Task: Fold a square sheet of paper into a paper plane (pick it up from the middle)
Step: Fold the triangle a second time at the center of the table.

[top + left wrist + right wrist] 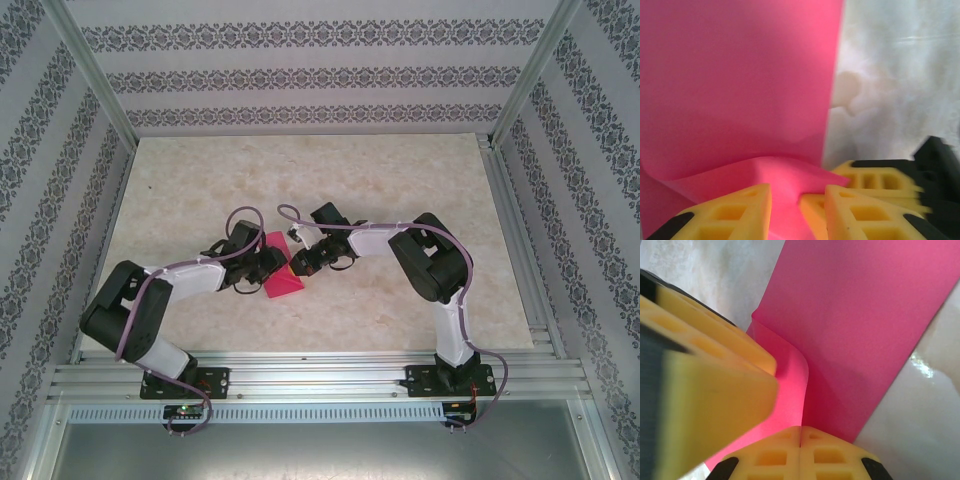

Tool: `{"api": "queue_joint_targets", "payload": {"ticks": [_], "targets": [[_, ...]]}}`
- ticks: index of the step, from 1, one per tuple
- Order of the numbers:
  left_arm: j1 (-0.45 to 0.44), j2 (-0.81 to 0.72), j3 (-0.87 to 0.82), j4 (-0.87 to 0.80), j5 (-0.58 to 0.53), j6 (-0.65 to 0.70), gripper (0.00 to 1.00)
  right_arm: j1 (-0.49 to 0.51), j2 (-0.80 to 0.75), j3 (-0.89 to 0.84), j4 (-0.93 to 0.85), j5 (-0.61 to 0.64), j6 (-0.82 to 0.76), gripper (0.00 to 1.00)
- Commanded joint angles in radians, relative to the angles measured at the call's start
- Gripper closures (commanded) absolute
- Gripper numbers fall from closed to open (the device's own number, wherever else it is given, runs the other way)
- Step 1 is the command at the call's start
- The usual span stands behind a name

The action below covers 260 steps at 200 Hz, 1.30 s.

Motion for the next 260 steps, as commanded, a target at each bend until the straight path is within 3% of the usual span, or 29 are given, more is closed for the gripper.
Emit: {"api": "queue_joint_targets", "payload": {"ticks": [1,82,141,195,209,228,260], "targets": [[-0.014,0.049,0.0,0.07,-0.002,-0.018,0.65,0.019,0.024,-0.007,-0.048,0.025,-0.028,0.98],[-0.026,0.088,-0.017,0.018,-0.049,-0.015,0.68,0.004,-0.024,0.008,-0.068,0.041,-0.008,0.95],[-0.034,0.06,0.021,-0.058,-0.064,0.034,0.68,-0.002,-0.14,-0.016,-0.081,0.054,0.041,0.83],[-0.036,0.061,0.041,-0.077,-0.056,0.052,0.68,0.005,-0.243,-0.118,0.003,0.038,0.168,0.84],[-0.037,0.059,0.033,-0.061,-0.053,0.048,0.68,0.009,-0.263,-0.158,0.053,0.033,0.221,0.89],[-0.036,0.063,0.04,-0.06,-0.052,0.056,0.68,0.019,-0.238,-0.195,0.173,-0.051,0.321,0.93],[-0.037,0.062,0.035,-0.053,-0.044,0.058,0.68,0.039,-0.205,-0.176,0.19,-0.052,0.359,0.95]]}}
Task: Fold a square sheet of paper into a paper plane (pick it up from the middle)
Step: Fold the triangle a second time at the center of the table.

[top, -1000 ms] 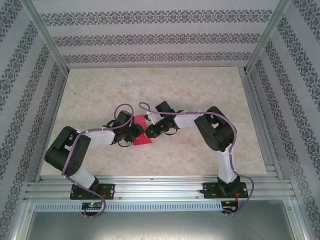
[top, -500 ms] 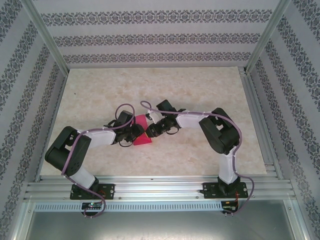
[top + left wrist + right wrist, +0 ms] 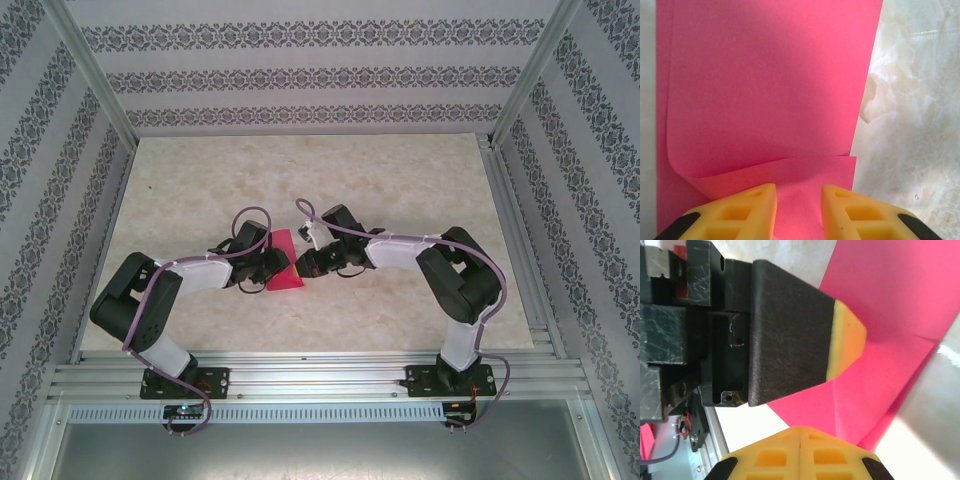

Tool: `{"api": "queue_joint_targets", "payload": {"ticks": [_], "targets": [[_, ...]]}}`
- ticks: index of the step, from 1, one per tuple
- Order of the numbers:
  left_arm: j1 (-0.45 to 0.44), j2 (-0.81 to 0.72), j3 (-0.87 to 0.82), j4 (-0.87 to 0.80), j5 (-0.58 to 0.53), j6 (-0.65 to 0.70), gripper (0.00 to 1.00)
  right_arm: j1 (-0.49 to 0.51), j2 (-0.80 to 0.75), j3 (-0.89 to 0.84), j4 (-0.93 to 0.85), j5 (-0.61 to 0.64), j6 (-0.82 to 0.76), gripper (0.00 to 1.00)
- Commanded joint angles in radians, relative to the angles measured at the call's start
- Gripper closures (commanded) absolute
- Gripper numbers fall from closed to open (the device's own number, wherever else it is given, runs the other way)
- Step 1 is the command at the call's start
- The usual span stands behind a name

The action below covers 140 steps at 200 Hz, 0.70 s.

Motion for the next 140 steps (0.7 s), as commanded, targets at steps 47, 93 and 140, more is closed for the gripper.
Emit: {"api": "queue_joint_targets", "payload": {"ticks": [47,93,140], "targets": [[-0.013,0.009,0.011,-0.067,-0.008,0.047,0.68,0.021,0.11,0.097,-0.006,-0.048,0.064,0.96],[-0.013,0.013,0.011,-0.067,-0.005,0.055,0.68,0.024,0.159,0.094,-0.071,-0.055,0.033,0.96],[-0.014,0.014,0.008,-0.063,-0.004,0.056,0.68,0.019,0.175,0.069,-0.093,-0.036,0.032,0.96]]}}
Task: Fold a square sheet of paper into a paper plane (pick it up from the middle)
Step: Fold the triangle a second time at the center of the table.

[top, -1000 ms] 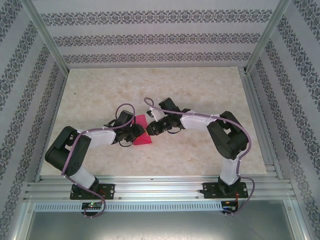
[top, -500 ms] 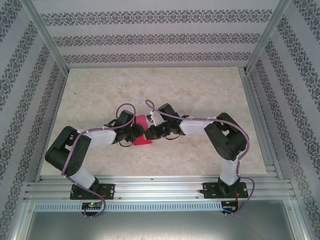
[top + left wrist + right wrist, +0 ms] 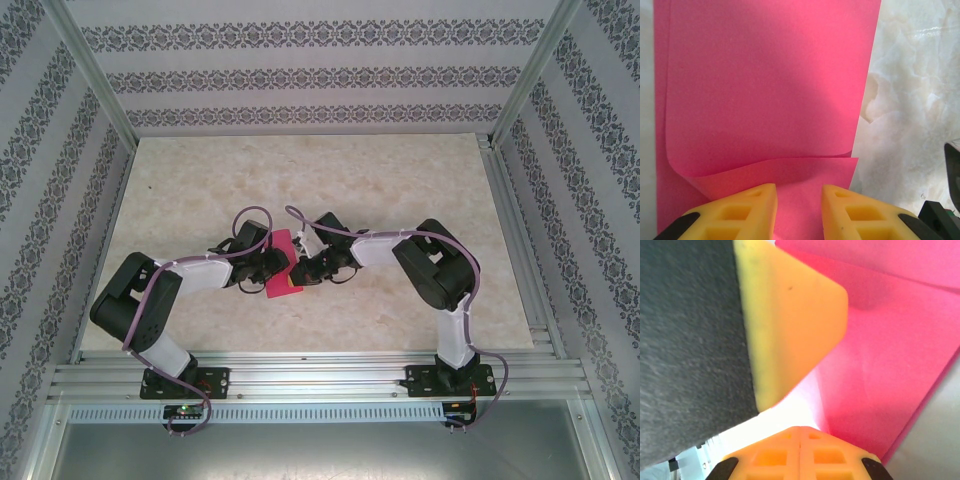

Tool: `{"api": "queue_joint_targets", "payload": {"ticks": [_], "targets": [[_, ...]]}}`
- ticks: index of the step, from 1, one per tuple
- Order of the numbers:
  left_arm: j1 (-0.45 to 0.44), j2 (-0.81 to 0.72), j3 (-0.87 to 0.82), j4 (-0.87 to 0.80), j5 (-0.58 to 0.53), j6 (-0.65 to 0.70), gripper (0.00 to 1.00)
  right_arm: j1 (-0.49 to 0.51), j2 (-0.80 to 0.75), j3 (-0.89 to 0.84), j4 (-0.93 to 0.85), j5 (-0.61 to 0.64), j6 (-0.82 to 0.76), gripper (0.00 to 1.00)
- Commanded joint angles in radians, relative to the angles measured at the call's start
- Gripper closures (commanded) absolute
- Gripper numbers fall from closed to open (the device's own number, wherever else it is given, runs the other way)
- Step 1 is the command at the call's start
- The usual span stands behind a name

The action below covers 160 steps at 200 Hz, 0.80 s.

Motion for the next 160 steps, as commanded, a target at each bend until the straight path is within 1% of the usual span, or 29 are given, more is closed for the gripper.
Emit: {"api": "queue_joint_targets", "payload": {"ticks": [1,17,27,44,71,90,132,160], "targets": [[-0.013,0.014,0.003,-0.05,0.006,0.025,0.68,-0.001,0.021,-0.011,-0.023,0.01,-0.014,0.96],[-0.012,0.012,0.003,-0.055,0.005,0.026,0.68,0.008,0.018,-0.025,-0.008,0.01,-0.013,0.96],[-0.014,0.013,0.003,-0.052,0.007,0.028,0.68,0.011,0.026,-0.021,-0.034,0.011,-0.02,0.96],[-0.013,0.016,0.006,-0.055,0.009,0.031,0.68,0.01,0.034,-0.028,-0.06,0.048,-0.033,0.96],[-0.013,0.014,0.003,-0.053,0.009,0.031,0.68,0.006,0.037,-0.06,-0.06,0.048,-0.015,0.96],[-0.013,0.013,0.004,-0.058,0.009,0.034,0.68,0.008,0.033,-0.085,-0.094,0.054,-0.037,0.96],[-0.013,0.015,0.008,-0.067,0.001,0.04,0.68,0.01,0.002,-0.14,-0.065,0.017,-0.015,0.97],[-0.013,0.014,0.009,-0.069,0.001,0.041,0.68,0.008,-0.026,-0.131,-0.143,0.05,-0.038,0.96]]}}
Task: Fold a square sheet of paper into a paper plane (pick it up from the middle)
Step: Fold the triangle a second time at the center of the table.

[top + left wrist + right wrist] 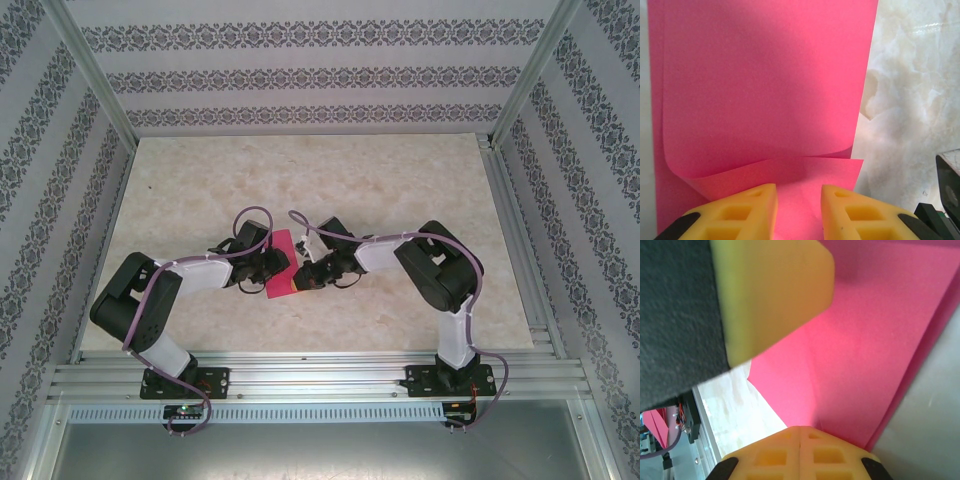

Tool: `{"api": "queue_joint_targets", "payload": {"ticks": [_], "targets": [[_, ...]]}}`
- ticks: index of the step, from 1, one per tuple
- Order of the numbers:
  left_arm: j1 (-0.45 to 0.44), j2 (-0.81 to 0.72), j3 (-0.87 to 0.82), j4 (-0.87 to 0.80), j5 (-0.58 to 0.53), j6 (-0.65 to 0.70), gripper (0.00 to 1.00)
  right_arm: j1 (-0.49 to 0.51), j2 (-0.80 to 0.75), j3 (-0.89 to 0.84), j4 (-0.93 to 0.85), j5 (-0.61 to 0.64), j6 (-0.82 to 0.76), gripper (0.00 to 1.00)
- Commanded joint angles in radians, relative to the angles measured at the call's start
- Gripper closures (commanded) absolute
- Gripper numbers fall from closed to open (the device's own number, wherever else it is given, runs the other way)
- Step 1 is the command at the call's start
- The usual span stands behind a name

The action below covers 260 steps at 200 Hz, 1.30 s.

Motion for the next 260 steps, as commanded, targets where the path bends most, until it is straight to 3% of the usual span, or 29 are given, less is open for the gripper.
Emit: {"api": "queue_joint_targets", "payload": {"ticks": [1,37,89,157,260], "targets": [[-0.013,0.014,0.008,-0.066,-0.004,0.024,0.68,0.008,-0.003,-0.047,-0.21,0.054,-0.026,0.96],[-0.013,0.01,0.015,-0.071,-0.007,0.028,0.68,0.008,-0.048,-0.012,-0.347,0.094,-0.086,0.98],[-0.013,0.01,0.029,-0.078,-0.005,0.035,0.68,0.003,-0.154,0.101,-0.275,0.107,0.027,0.97],[-0.013,0.015,0.042,-0.072,0.001,0.035,0.68,0.016,-0.032,0.149,-0.171,0.101,0.124,0.98],[-0.012,-0.038,0.058,-0.071,0.014,0.056,0.63,0.025,0.065,0.151,-0.313,0.189,0.045,0.98]]}}
